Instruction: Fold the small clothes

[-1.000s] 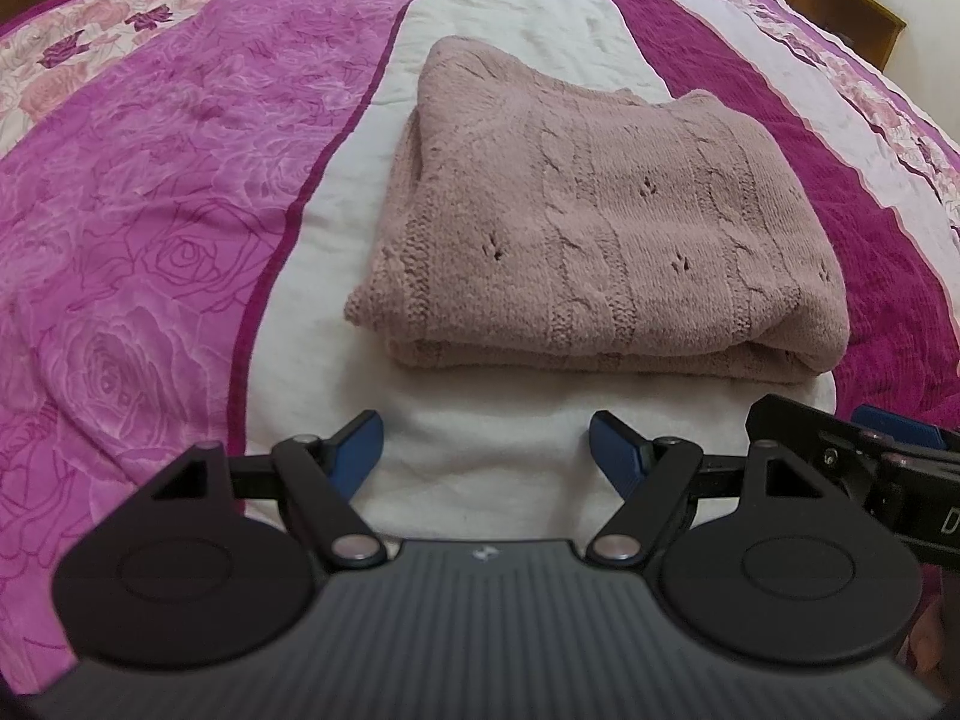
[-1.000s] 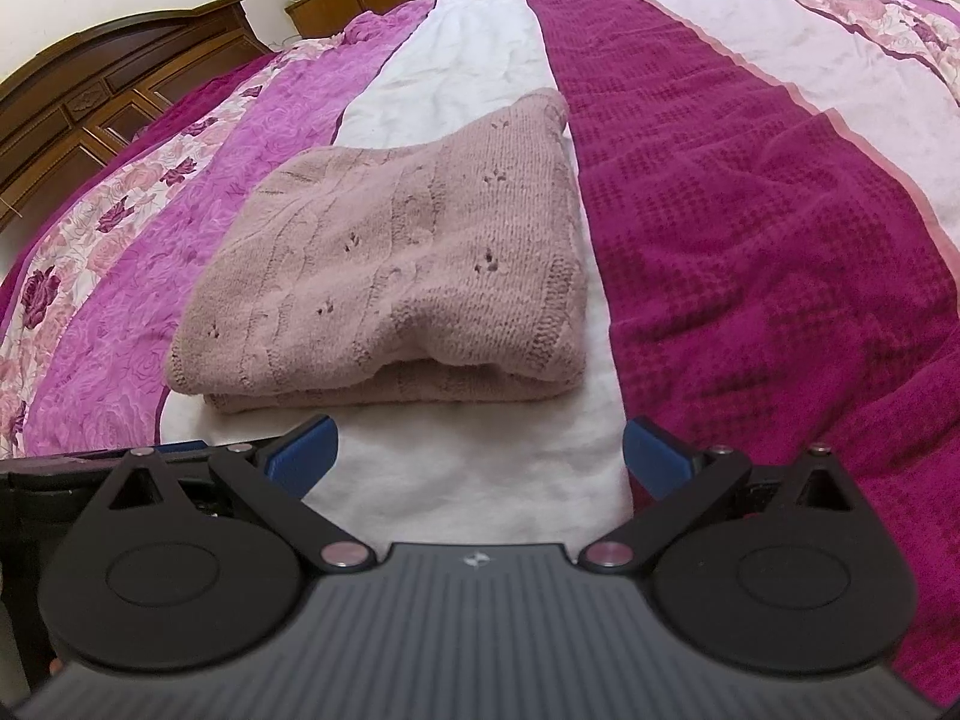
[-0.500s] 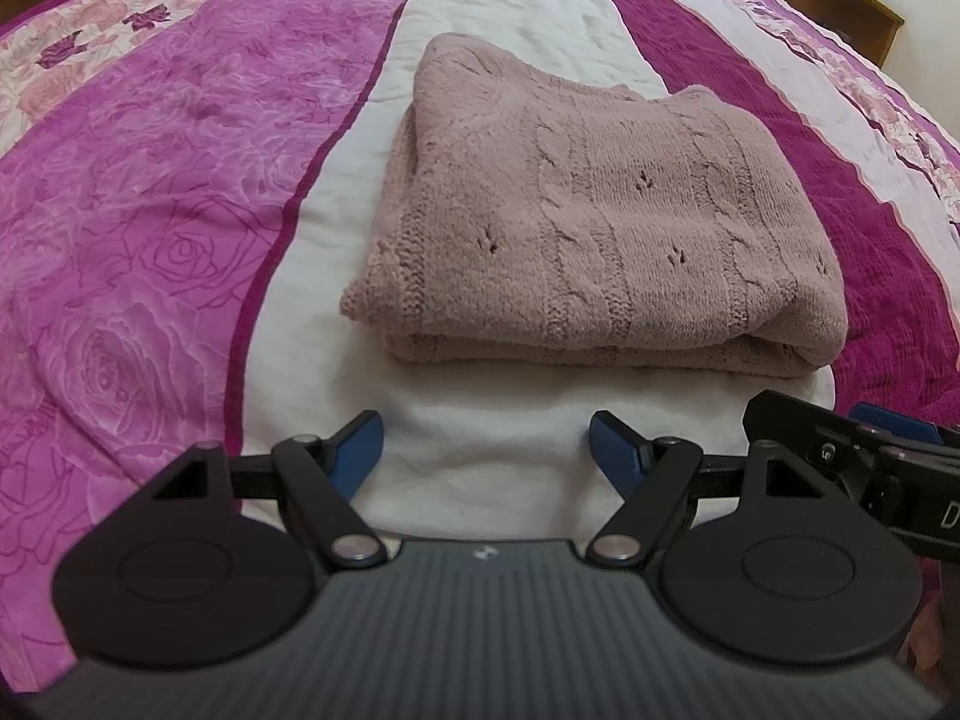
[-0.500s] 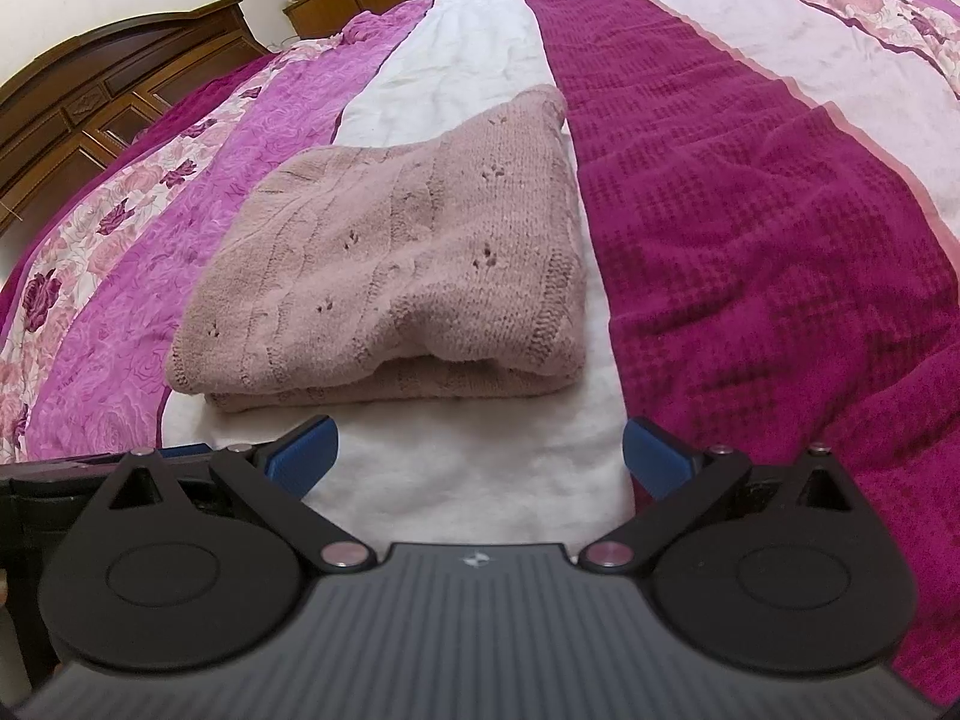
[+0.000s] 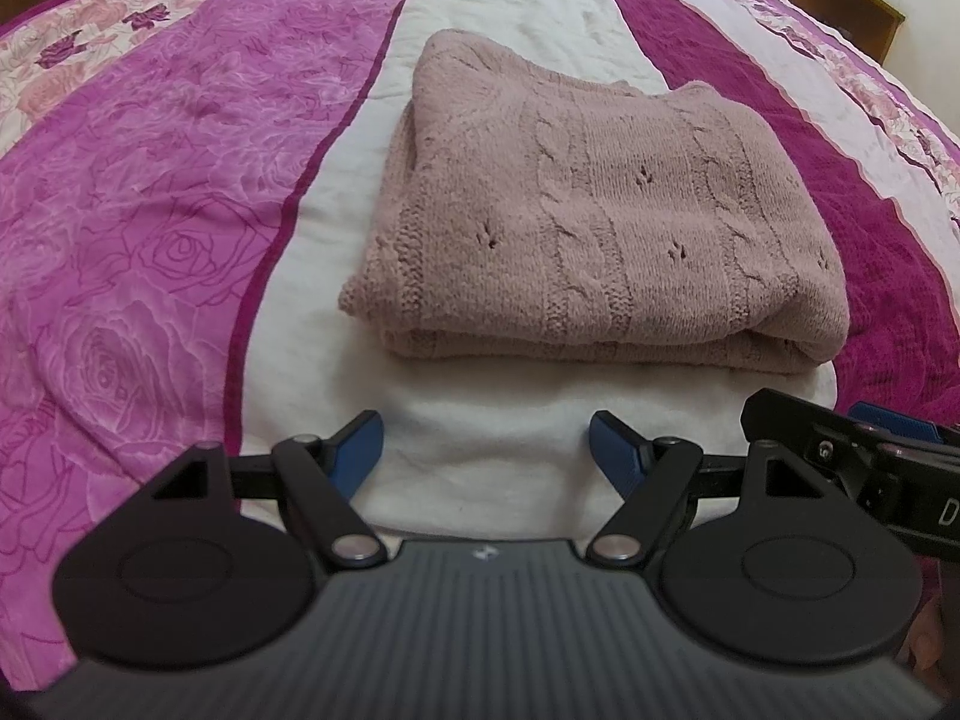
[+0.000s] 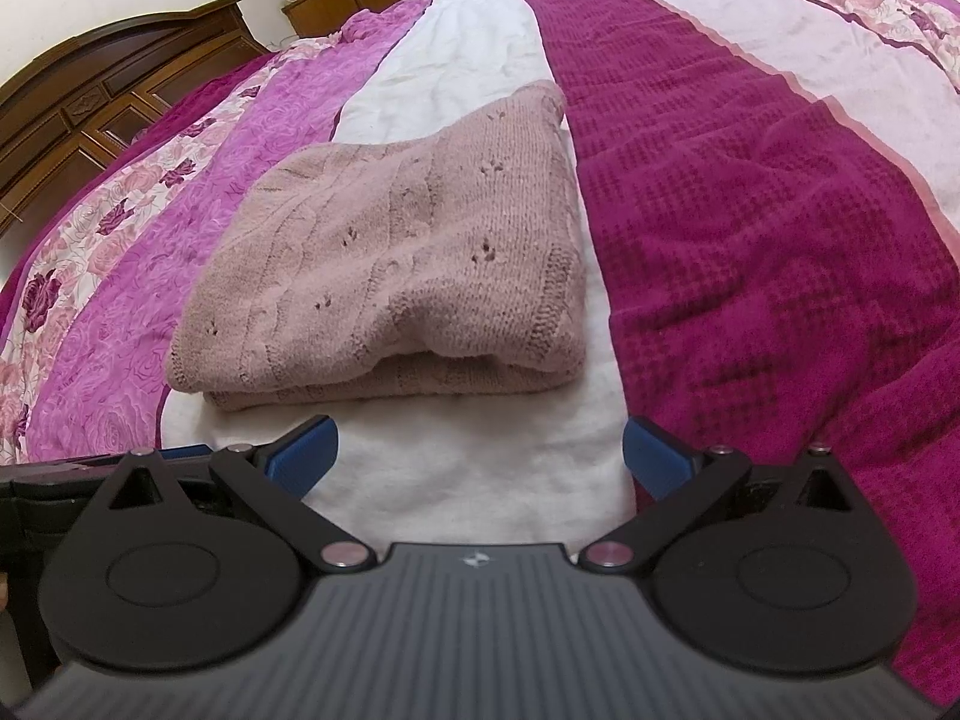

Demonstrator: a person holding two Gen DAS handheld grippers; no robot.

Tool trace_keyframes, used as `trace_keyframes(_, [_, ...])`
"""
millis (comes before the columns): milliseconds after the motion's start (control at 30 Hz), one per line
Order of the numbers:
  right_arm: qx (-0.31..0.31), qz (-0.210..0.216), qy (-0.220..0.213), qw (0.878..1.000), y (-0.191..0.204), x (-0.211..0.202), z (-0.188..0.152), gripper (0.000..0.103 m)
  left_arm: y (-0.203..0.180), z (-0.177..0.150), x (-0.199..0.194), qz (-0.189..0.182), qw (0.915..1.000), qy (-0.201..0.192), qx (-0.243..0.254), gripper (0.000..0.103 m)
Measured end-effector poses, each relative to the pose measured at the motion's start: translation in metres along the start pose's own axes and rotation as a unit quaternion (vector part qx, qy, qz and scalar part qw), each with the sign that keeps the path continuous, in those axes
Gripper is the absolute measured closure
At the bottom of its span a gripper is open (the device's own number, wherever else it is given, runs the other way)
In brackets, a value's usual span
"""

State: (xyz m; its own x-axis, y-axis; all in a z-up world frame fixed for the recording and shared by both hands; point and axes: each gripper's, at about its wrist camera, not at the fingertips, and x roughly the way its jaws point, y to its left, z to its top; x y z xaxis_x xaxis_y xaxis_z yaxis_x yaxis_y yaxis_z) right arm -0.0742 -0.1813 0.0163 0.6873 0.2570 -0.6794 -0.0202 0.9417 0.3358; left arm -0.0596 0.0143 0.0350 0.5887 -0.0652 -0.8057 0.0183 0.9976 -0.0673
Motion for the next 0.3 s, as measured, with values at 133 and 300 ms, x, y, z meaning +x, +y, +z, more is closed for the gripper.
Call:
trace_keyframes(133, [0.001,0.0,0.0,1.0,0.0007,-0.0002,-0.0012,0.0,0.0004,0.0006,0.0003,-0.001,1.0,0.001,0.0,0.026])
trace_keyframes(300, [0.0,0.0,0.0,1.0,-0.0001,0.0002,-0.0004,0.0,0.0005,0.0006,0.0012,-0.001,1.0,0.005,-0.001,0.026])
